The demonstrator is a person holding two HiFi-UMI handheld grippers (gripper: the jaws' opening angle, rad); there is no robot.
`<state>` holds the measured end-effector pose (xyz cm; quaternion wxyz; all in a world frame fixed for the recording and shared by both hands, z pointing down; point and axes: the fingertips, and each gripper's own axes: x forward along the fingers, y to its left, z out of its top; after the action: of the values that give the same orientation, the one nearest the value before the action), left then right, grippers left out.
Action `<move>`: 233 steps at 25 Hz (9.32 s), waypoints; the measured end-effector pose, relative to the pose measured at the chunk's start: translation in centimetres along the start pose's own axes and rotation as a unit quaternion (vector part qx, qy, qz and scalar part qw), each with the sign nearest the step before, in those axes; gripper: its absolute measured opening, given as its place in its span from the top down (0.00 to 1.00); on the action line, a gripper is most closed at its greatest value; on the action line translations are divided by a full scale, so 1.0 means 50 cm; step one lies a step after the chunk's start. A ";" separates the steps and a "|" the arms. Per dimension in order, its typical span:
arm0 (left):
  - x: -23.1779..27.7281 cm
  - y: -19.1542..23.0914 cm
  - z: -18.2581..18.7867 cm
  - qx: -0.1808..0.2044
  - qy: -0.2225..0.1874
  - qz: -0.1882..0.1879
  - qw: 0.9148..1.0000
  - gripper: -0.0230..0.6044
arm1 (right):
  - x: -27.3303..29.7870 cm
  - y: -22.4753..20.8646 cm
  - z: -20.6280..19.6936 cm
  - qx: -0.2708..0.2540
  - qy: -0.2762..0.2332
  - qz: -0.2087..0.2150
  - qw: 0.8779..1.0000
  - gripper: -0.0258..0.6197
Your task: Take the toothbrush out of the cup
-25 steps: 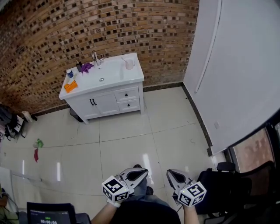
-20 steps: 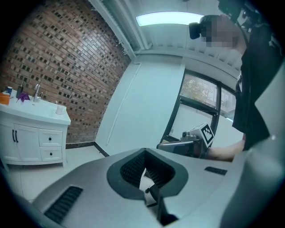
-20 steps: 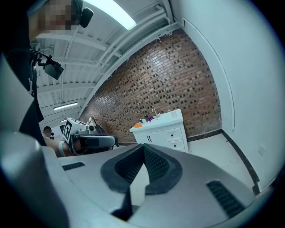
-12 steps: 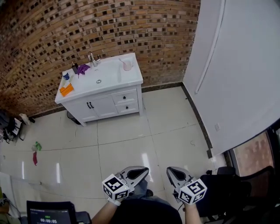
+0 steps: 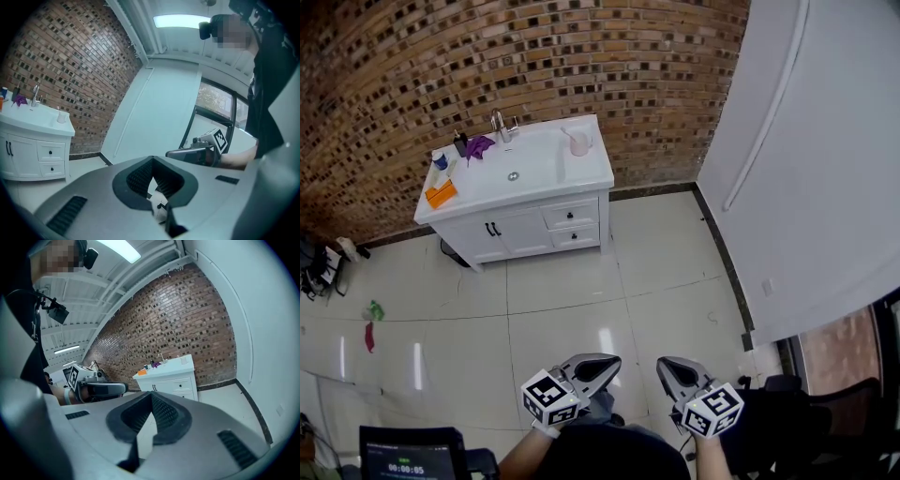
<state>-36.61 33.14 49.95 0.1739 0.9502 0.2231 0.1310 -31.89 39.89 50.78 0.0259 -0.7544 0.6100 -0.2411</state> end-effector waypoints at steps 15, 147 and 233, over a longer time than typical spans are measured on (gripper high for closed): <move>-0.012 0.183 0.070 -0.012 -0.012 0.000 1.000 0.96 | 0.160 -0.026 0.076 -0.006 0.024 -0.006 1.000 0.98; 0.525 0.861 0.440 -0.028 -0.009 0.099 0.995 0.96 | 0.688 -0.787 0.490 0.069 0.039 0.037 0.996 0.98; 0.551 1.437 0.711 -0.086 -0.091 0.340 0.932 0.96 | 1.348 -0.970 0.816 -0.058 0.165 0.272 0.946 0.98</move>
<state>26.05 -23.96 50.41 0.2191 0.9585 -0.1419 0.1143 37.65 -21.05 53.31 -0.0545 -0.5093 0.8008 -0.3104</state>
